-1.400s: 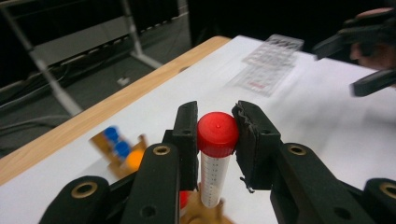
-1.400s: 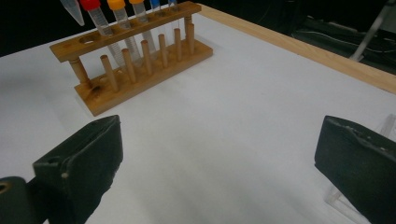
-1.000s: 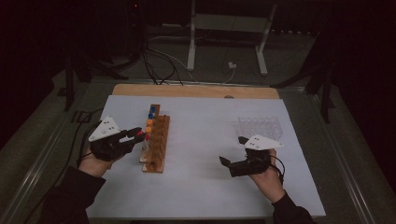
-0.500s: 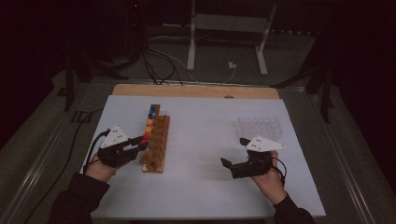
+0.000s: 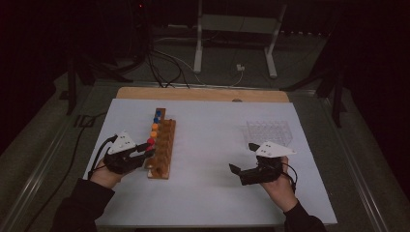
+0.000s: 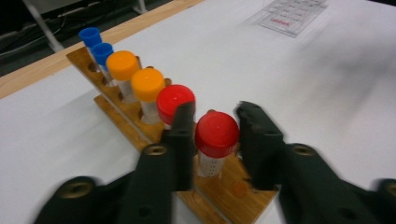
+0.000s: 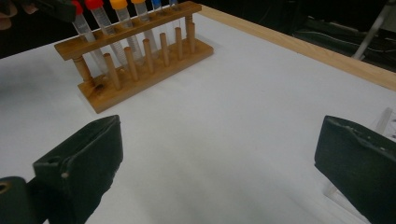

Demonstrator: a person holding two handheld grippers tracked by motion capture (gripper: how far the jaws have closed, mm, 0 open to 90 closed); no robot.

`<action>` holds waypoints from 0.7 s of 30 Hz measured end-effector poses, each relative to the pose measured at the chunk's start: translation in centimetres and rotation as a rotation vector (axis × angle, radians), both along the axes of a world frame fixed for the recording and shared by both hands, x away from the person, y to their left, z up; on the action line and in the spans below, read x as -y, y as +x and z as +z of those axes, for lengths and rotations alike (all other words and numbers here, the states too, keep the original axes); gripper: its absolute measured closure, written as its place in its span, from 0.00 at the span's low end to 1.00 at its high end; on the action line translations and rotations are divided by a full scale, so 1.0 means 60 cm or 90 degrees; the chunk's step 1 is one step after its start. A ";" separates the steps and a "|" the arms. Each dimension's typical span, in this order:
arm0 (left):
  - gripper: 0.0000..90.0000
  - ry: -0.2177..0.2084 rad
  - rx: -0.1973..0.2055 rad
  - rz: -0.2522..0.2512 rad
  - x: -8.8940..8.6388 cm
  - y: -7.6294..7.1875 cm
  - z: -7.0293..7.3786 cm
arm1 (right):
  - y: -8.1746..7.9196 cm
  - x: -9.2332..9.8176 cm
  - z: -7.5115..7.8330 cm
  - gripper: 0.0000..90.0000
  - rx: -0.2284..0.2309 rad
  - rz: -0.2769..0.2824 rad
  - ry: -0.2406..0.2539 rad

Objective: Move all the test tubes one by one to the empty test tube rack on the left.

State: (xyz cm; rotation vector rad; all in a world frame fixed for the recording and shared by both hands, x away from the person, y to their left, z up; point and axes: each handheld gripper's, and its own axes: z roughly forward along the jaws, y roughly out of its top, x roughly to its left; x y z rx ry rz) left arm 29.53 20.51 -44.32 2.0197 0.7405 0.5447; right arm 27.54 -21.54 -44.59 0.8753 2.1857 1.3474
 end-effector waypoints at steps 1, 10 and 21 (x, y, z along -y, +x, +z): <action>0.66 -0.004 0.003 0.000 0.000 -0.002 0.000 | 0.000 0.000 0.000 0.01 0.001 0.000 0.000; 0.17 -0.055 -0.020 -0.012 -0.009 -0.023 0.011 | -0.005 0.003 -0.002 0.01 0.002 0.001 -0.002; 0.01 -0.086 -0.064 -0.029 -0.049 -0.038 -0.023 | -0.010 0.012 -0.018 0.01 -0.001 -0.002 -0.004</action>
